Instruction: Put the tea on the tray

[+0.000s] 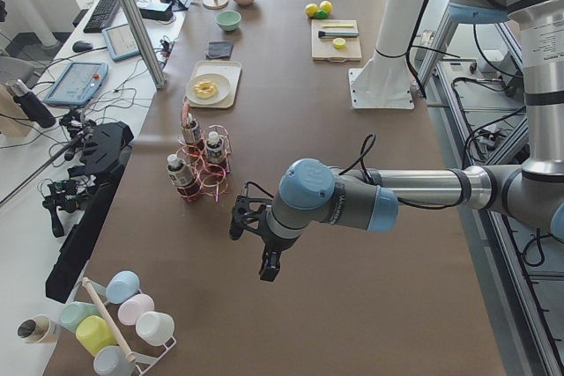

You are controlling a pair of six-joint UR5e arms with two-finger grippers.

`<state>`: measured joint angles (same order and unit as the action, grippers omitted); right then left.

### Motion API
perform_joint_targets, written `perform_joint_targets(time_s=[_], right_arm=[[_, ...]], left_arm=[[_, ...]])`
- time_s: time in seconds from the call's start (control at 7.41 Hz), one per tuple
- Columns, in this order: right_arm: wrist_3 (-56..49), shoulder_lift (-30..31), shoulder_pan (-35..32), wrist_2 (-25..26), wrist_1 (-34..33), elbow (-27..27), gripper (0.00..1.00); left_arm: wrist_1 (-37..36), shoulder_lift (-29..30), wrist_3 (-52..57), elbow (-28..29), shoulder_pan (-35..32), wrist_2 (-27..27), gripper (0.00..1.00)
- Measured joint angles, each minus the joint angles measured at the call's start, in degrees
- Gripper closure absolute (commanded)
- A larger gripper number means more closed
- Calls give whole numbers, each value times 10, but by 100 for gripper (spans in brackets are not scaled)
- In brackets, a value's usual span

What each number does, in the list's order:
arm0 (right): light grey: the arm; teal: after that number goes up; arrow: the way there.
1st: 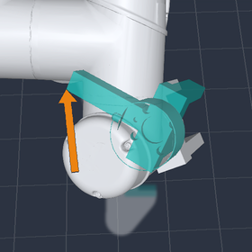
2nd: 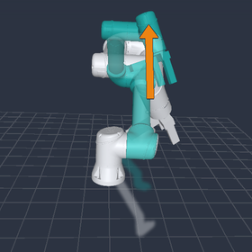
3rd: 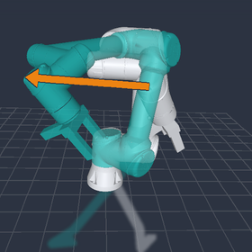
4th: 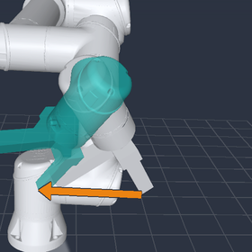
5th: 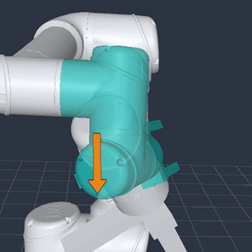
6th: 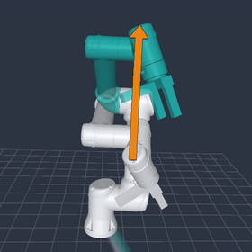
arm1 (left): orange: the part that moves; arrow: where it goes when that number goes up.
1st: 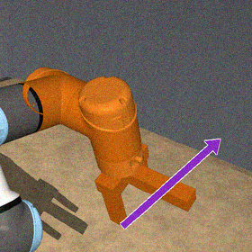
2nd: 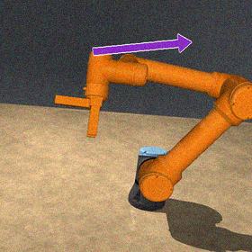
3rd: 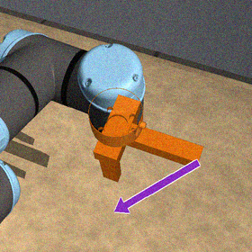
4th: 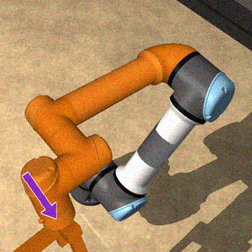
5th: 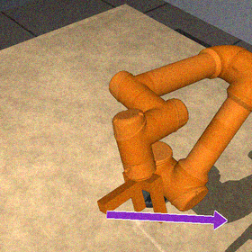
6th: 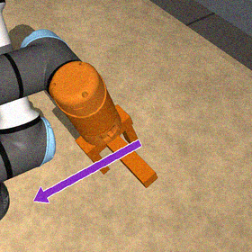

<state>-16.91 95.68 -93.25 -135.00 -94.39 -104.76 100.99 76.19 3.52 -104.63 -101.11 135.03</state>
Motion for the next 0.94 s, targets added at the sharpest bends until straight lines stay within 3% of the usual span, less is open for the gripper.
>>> perform_joint_targets(time_s=[0.94], right_arm=[[-4, 4, 0, 1, 1, 2, 0]], left_arm=[[0, -5, -8, -8, 5, 1, 3]])
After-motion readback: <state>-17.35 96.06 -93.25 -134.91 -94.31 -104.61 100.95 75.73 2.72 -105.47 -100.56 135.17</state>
